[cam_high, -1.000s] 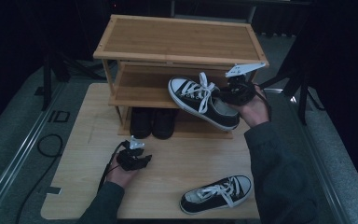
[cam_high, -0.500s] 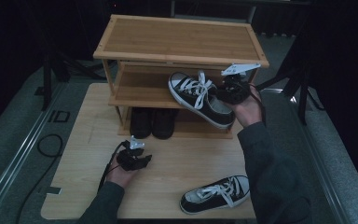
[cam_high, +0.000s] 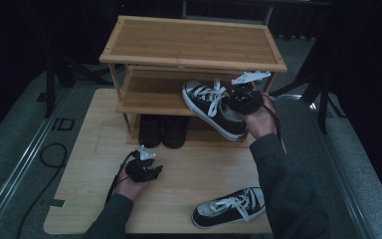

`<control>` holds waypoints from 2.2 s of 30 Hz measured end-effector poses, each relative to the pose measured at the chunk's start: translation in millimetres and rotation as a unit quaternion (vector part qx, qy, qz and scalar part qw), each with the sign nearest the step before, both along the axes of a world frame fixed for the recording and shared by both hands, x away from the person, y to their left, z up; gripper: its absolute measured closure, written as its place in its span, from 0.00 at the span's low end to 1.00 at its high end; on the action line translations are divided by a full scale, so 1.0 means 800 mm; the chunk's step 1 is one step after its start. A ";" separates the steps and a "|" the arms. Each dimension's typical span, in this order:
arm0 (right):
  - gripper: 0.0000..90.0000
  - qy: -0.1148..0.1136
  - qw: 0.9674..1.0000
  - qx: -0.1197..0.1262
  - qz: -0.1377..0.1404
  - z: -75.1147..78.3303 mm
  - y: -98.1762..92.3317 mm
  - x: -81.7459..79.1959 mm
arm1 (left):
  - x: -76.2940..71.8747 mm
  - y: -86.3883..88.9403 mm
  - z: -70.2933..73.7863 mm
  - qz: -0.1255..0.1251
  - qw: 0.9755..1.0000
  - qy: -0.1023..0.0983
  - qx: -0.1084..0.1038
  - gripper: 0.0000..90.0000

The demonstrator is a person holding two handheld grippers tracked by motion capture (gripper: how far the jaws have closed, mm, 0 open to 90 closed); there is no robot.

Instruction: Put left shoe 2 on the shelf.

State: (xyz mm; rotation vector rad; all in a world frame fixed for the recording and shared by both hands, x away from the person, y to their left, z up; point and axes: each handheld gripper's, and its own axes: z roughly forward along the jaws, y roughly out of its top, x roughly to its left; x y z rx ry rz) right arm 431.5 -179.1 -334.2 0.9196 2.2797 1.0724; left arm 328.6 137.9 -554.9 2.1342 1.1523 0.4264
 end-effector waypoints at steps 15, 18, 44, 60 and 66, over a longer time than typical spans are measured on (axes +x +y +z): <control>0.82 0.020 0.999 -0.012 0.028 0.017 -0.013 -0.003 | -0.001 -0.029 0.004 -0.025 1.000 0.009 -0.001 0.63; 0.81 0.020 0.999 -0.015 0.030 0.021 -0.014 -0.005 | 0.001 -0.039 0.006 -0.037 0.999 0.007 0.007 0.63; 1.00 0.005 1.000 -0.022 0.000 0.032 -0.062 -0.012 | 0.042 -0.111 0.027 -0.043 0.999 -0.014 -0.024 0.86; 1.00 0.033 0.999 -0.039 -0.008 -0.010 -0.089 -0.017 | 0.088 -0.146 0.025 0.002 0.999 -0.040 0.012 1.00; 1.00 0.043 0.998 -0.052 0.006 -0.027 -0.088 -0.023 | 0.107 -0.155 0.018 0.015 0.999 -0.035 0.034 1.00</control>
